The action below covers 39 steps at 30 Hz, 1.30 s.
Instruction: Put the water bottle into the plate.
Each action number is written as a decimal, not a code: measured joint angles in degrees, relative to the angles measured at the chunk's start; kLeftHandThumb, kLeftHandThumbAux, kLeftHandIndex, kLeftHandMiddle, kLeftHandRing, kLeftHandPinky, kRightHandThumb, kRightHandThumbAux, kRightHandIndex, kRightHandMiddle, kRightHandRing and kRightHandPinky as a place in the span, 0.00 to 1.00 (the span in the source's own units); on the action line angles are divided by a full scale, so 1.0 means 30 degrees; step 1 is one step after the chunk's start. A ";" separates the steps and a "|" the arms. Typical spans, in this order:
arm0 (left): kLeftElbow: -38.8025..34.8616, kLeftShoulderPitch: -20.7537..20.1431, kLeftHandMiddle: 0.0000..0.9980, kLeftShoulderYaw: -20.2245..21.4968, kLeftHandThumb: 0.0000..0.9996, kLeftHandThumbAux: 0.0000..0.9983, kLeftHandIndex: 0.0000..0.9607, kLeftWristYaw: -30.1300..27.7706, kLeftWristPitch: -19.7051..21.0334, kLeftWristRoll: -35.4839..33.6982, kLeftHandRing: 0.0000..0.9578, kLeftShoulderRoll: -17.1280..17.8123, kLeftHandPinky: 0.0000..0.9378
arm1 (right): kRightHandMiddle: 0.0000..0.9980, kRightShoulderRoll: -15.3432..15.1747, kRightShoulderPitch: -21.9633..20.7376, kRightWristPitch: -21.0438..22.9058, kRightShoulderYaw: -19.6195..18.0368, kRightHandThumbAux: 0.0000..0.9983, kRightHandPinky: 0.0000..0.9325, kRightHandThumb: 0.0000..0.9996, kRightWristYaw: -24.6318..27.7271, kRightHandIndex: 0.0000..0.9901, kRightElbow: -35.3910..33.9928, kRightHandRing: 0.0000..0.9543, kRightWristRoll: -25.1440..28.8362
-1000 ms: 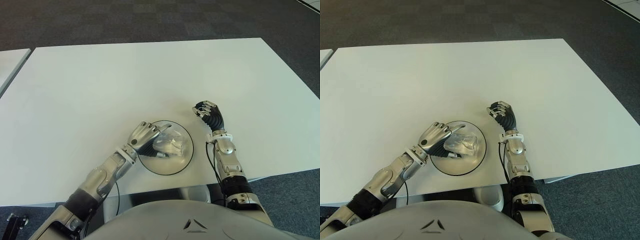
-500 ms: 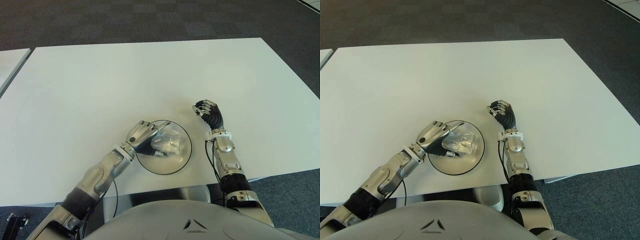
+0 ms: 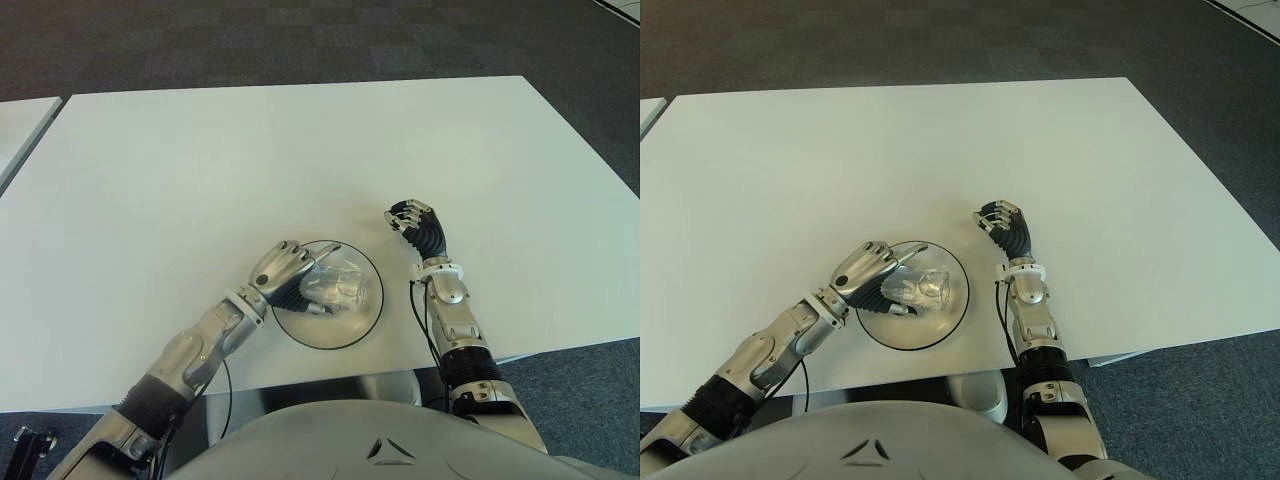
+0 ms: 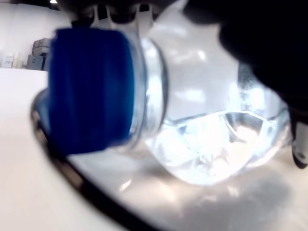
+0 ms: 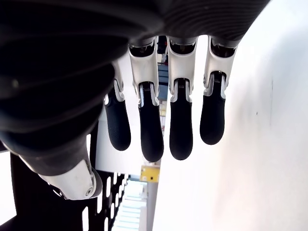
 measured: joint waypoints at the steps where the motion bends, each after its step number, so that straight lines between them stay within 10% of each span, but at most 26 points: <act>1: 0.0016 -0.0005 0.00 0.0004 0.03 0.43 0.00 0.0161 -0.0078 0.0016 0.00 0.0027 0.00 | 0.48 0.0008 -0.0007 0.0000 -0.0001 0.74 0.51 0.71 0.0003 0.43 0.0024 0.49 0.0008; 39: 0.1302 -0.1097 0.00 0.0756 0.01 0.40 0.00 0.1385 -0.1282 -0.1382 0.00 -0.0333 0.00 | 0.49 0.0160 -0.2067 -0.0529 -0.0264 0.74 0.54 0.70 0.0951 0.43 0.2001 0.51 0.0686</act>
